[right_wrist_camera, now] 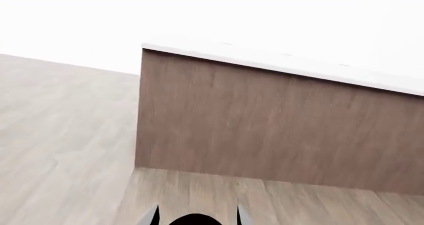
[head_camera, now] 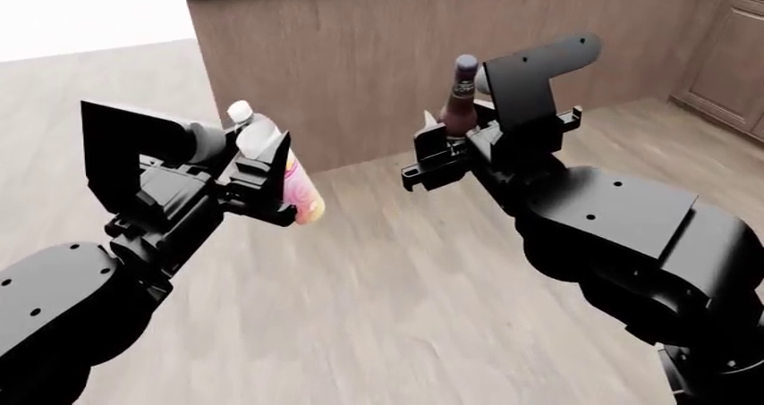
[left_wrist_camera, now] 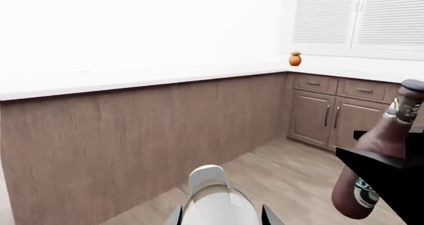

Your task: Move the drinks to the dining counter.

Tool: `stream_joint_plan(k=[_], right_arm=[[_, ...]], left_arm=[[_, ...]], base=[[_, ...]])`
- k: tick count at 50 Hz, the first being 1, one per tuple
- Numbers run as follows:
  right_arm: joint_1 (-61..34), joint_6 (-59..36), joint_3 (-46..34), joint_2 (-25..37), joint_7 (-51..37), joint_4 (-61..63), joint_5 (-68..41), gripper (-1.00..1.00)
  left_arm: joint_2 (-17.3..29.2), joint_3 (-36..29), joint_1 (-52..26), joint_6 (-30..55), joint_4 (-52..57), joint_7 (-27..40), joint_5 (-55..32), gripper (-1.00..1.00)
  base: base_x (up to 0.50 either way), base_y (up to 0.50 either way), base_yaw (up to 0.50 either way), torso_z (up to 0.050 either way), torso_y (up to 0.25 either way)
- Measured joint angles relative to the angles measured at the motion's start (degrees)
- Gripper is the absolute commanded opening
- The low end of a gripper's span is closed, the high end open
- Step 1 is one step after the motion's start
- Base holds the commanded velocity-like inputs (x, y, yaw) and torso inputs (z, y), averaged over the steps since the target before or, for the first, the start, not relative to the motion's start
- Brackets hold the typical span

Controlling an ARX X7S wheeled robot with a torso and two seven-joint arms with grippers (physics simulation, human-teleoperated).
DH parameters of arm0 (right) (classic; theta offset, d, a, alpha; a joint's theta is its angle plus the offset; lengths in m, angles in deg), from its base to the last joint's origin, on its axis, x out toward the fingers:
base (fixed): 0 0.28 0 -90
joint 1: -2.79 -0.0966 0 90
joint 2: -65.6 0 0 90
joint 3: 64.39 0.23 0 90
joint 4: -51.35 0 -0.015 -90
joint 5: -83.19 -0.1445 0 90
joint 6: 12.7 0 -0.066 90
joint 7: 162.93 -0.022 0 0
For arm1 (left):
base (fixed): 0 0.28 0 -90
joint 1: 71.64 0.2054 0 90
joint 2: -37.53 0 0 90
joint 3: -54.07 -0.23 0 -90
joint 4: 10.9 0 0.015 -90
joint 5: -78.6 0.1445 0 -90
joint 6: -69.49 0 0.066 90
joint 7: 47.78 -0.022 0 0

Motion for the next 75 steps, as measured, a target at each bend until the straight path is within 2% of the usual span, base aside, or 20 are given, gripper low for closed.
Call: stream_joint_plan(k=[23, 35, 45, 68, 75], right_arm=[[-0.22, -0.27, -1.0, 0.27, -0.33, 0.14, 0.58, -1.0], [0.4, 0.69, -0.14, 0.54, -0.73, 0.84, 0.21, -1.0], [0.11, 0.28, -0.47, 0.59, -1.24, 0.51, 0.5, -1.0], [-0.2, -0.29, -1.31, 0.72, -1.34, 0.4, 0.4, -1.0], [-0.2, -0.32, -1.31, 0.72, -1.8, 0.48, 0.47, -1.0]], left_arm=[[0.3, -0.21, 0.39, -0.65, -0.03, 0.2, -0.16, -1.0], [0.52, -0.14, 0.49, -0.74, 0.05, 0.5, -0.4, -1.0], [0.51, -0.52, 0.16, -0.86, -0.05, 0.43, -0.98, -1.0], [0.92, -0.67, 0.62, -1.52, -0.19, 0.64, -0.71, -1.0], [1.09, -0.62, 0.77, -1.68, -0.13, 0.69, -0.88, -1.0]], base=[[-0.46, 0.18, 0.02, 0.0, 0.002], [0.0, 0.0, 0.0, 0.0, 0.002], [-0.47, -0.35, 0.0, 0.001, 0.001], [-0.31, 0.09, 0.49, 0.0, 0.001], [-0.4, -0.27, 0.14, 0.0, 0.003]])
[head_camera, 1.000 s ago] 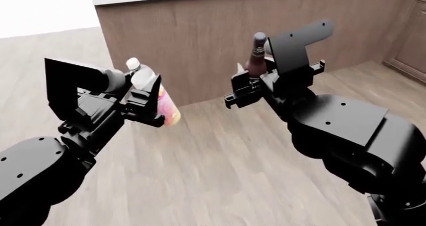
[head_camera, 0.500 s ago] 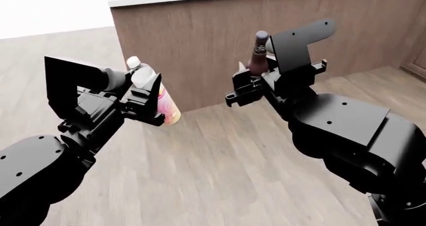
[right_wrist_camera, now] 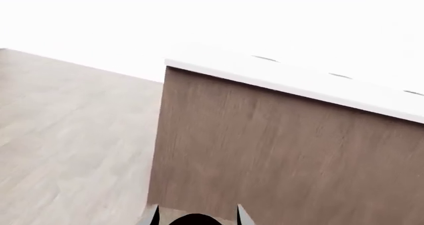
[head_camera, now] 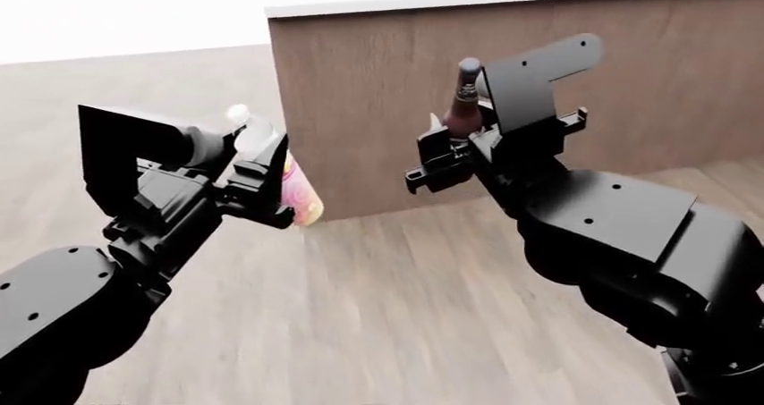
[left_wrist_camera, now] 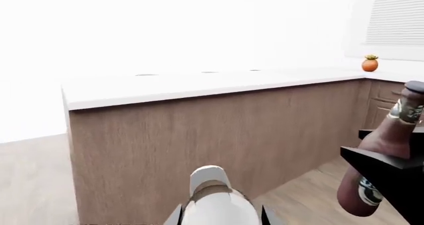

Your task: Move the drinks to the dining counter.

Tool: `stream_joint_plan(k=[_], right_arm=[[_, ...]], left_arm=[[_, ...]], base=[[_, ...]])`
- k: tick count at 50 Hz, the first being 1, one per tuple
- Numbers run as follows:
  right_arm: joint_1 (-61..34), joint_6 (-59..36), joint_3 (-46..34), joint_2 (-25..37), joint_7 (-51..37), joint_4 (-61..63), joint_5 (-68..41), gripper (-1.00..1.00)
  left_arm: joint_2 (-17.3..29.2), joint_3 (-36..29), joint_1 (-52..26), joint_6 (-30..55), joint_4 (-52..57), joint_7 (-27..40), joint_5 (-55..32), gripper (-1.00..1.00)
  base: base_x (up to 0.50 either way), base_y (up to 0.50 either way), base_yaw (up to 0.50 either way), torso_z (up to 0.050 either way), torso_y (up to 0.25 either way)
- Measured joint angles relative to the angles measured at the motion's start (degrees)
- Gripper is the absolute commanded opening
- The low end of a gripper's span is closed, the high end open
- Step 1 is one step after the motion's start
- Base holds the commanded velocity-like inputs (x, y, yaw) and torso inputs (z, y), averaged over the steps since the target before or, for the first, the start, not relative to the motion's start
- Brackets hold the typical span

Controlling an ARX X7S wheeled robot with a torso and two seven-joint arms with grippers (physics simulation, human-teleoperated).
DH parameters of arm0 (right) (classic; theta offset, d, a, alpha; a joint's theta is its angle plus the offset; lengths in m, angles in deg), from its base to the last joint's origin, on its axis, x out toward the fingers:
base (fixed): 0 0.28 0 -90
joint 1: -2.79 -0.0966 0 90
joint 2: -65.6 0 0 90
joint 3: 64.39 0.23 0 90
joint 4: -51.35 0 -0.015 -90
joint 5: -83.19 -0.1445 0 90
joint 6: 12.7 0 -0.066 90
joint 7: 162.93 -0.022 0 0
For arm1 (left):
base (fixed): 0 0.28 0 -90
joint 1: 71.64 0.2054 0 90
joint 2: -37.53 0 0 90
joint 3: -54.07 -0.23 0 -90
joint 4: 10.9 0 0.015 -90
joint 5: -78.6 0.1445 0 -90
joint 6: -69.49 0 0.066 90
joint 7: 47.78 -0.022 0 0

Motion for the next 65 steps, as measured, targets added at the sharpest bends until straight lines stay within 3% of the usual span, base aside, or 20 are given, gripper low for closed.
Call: stream_joint_plan(k=[12, 21, 40, 65], right_arm=[[-0.1, -0.14, 0.04, 0.16, -0.19, 0.09, -0.28, -1.0], [-0.06, -0.12, 1.12, -0.13, -1.12, -0.42, -1.16, -1.0], [-0.8, 0.0, 1.84, -0.53, -1.72, -0.88, -1.78, -1.0], [-7.91, -3.53, 4.43, 0.11, -4.01, 1.16, -4.31, -1.0]], left_arm=[[0.08, -0.25, -0.3, -0.05, -0.12, 0.15, -0.13, -1.0], [0.13, -0.45, -0.54, -0.14, -0.36, 0.26, 0.11, -1.0], [0.39, -0.45, -0.97, -0.16, -0.23, 0.69, -0.86, -1.0], [-0.7, -1.05, -15.52, 5.51, -1.69, 5.27, -5.33, -1.0]], base=[[-0.33, 0.06, 0.49, 0.0, 0.002], [-0.11, -0.06, 0.0, 0.001, 0.001], [-0.5, 0.07, 0.0, 0.0, 0.002], [-0.5, 0.07, 0.0, 0.0, 0.002]])
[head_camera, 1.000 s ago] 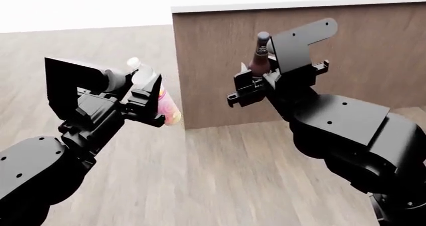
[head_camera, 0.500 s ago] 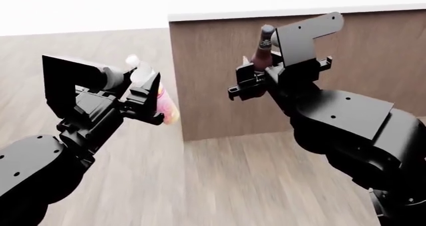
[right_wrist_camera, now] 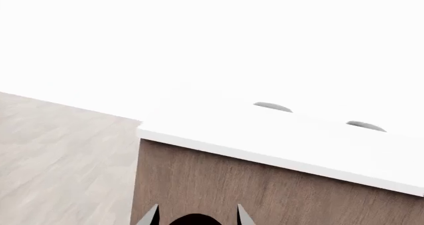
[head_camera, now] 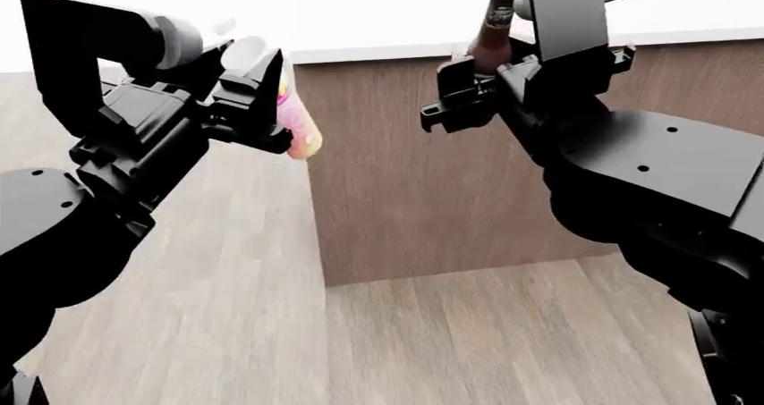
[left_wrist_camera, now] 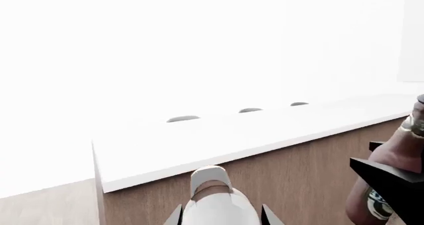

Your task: Move the drinks to the dining counter.

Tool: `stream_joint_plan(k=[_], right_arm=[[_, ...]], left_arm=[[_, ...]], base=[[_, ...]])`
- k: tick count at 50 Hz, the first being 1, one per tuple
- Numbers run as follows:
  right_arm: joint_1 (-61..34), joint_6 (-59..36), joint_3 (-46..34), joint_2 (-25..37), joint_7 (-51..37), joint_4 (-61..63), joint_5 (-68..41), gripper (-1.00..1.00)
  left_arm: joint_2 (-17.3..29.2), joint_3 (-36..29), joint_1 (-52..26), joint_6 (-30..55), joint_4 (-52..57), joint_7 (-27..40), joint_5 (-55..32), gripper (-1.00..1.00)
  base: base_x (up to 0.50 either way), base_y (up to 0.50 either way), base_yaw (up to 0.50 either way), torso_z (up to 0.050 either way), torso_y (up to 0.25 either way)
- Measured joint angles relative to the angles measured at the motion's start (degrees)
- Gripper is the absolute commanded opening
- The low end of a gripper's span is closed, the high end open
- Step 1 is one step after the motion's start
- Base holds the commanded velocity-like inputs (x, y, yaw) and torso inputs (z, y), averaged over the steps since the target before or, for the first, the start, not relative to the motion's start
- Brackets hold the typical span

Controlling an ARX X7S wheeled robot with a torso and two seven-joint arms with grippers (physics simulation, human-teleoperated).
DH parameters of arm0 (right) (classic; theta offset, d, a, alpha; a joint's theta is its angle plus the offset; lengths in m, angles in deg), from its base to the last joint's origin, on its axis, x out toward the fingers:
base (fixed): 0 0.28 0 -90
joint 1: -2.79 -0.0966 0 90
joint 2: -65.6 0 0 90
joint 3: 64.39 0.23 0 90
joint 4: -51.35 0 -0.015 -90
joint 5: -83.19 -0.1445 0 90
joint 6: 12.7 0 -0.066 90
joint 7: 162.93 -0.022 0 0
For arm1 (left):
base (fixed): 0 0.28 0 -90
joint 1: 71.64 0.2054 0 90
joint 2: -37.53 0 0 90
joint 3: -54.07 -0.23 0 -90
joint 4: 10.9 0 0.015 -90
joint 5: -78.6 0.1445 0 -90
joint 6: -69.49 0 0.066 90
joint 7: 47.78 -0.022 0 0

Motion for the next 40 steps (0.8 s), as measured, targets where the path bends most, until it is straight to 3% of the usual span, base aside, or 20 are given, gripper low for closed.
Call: stream_joint_plan(k=[40], right_arm=[[0.18, 0.01, 0.63, 1.0, -0.8, 1.73, -1.37, -1.0]], left_arm=[[0.17, -1.55, -1.61, -0.06, 0.0, 0.33, -1.02, -1.0]], base=[[-0.5, 0.07, 0.0, 0.0, 0.002]])
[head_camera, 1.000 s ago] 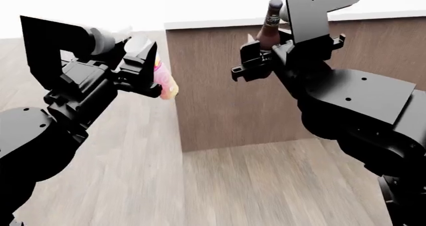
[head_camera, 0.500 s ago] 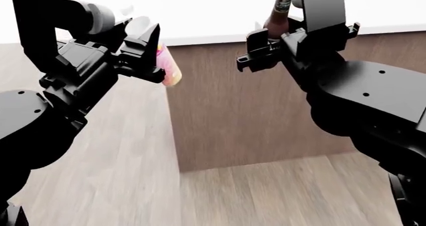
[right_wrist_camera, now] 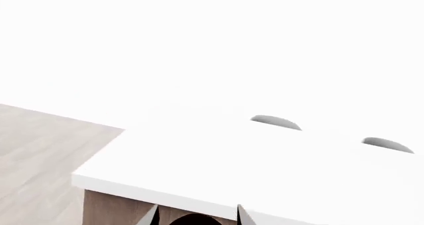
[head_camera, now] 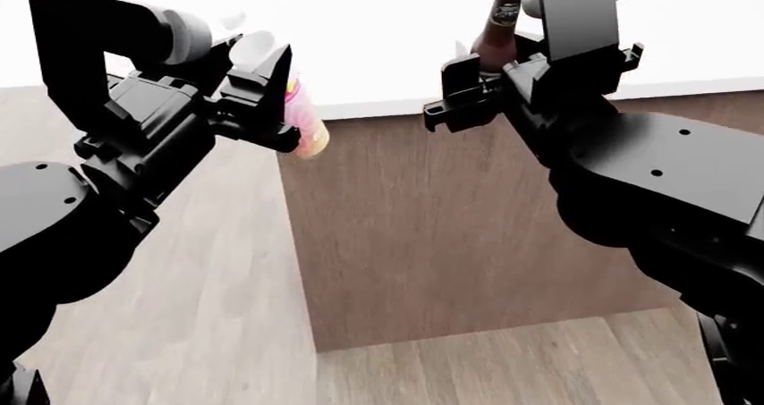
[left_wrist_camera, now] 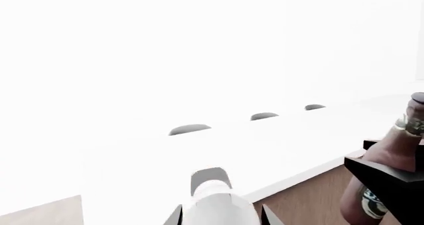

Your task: Move the drinks to the dining counter.

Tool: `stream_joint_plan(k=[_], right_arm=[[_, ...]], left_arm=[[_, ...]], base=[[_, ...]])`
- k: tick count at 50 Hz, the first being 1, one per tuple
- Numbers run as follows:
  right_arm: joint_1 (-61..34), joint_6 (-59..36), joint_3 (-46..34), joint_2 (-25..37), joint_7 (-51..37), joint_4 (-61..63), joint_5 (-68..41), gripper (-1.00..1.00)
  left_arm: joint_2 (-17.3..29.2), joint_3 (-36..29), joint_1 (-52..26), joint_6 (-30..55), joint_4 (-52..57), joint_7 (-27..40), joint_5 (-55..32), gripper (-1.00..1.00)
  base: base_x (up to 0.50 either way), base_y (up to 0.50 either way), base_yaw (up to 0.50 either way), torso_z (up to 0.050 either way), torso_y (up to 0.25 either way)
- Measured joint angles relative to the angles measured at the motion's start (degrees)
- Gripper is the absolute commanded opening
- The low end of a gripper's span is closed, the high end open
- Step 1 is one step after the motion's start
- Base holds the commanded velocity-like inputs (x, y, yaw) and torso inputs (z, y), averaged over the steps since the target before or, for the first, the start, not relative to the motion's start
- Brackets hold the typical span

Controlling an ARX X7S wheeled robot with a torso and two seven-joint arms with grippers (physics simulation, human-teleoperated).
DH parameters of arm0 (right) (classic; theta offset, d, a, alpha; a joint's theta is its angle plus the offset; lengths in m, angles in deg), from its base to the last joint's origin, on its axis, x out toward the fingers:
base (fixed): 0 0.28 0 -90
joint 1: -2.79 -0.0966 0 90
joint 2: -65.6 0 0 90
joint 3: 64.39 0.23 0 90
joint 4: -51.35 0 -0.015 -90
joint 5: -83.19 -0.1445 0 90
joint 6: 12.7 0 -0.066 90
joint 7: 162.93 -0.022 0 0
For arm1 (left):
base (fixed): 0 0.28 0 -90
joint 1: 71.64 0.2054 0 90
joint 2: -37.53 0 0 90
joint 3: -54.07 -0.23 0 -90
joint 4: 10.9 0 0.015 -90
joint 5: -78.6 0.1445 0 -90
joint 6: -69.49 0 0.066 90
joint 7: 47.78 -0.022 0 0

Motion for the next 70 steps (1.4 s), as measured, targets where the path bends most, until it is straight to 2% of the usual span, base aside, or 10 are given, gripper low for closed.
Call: stream_joint_plan(k=[47, 55, 66, 70], right_arm=[[1.19, 0.64, -0.02, 0.81, -0.38, 0.65, -0.78, -1.0], [1.39, 0.72, 0.09, 0.95, -0.72, 0.9, -0.88, -1.0], [1.67, 0.82, 0.32, 1.02, -0.68, 1.07, -1.65, -1.0], [1.72, 0.84, 0.28, 1.04, -0.72, 1.0, -1.6, -1.0]], left_arm=[[0.65, -0.94, -0.06, -0.54, 0.06, 0.5, -0.82, -1.0], [0.81, -0.92, 0.18, -0.65, 0.15, 0.71, -0.83, -1.0], [1.0, -1.04, 0.39, -0.88, 0.37, 0.81, -1.27, -1.0], [1.01, -1.14, 0.33, -0.89, 0.19, 0.89, -0.99, -1.0]], base=[[-0.5, 0.07, 0.0, 0.0, 0.002], [0.0, 0.0, 0.0, 0.0, 0.001], [-0.48, 0.07, 0.0, 0.001, 0.002], [0.0, 0.0, 0.0, 0.0, 0.003]])
